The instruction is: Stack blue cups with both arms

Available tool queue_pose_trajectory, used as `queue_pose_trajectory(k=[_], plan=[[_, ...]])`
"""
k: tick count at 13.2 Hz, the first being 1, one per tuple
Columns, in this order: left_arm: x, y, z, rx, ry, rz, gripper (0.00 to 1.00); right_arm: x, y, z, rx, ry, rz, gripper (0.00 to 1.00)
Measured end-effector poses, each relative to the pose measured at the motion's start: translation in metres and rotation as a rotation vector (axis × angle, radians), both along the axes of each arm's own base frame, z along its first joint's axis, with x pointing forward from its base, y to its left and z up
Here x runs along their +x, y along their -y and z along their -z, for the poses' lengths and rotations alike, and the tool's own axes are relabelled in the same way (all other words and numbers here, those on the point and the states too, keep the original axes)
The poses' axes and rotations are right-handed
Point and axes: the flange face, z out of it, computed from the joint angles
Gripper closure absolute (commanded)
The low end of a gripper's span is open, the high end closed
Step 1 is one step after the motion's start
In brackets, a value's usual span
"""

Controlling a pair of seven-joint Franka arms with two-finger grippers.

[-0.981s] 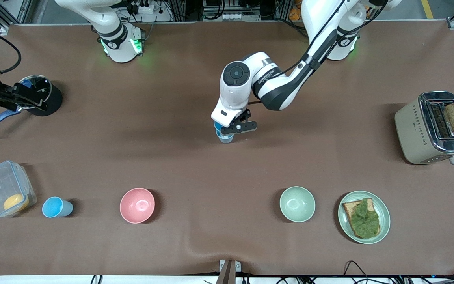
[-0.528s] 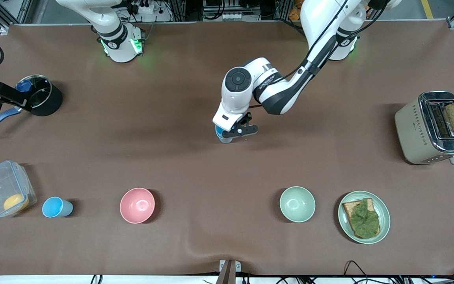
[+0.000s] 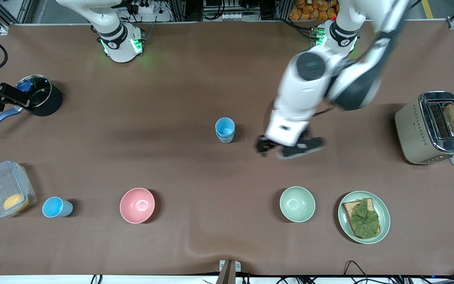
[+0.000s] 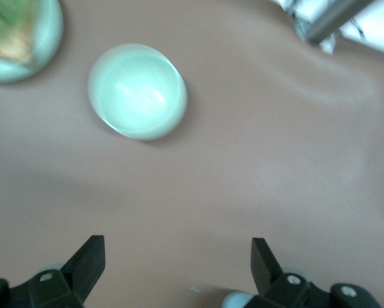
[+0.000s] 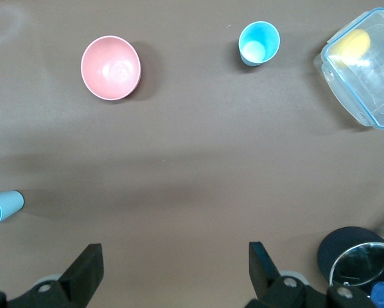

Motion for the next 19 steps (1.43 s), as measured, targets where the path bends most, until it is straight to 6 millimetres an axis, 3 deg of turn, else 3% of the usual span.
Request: queue_pose_trajectory(k=[3,7,11,15,19], plan=[[0.005,-0.079,-0.054,0.091,-0.011,0.06,0.0,-0.001,0.006,0.0,-0.035,-0.002,0.001,0.0],[0.013,-0.178,-0.084,0.104,-0.077,0.219,0.0,-0.001,0.007,0.0,-0.06,-0.002,-0.045,0.0],[-0.015,-0.212,-0.122,0.104,-0.156,0.233,0.0,-0.001,0.006,0.001,-0.063,-0.005,-0.057,0.0],[-0.028,-0.271,-0.151,0.056,-0.151,0.18,0.0,-0.001,0.006,0.002,-0.068,-0.014,-0.059,0.0],[-0.03,-0.265,-0.15,0.057,-0.163,0.192,0.0,-0.002,0.006,0.002,-0.07,-0.015,-0.059,0.0]])
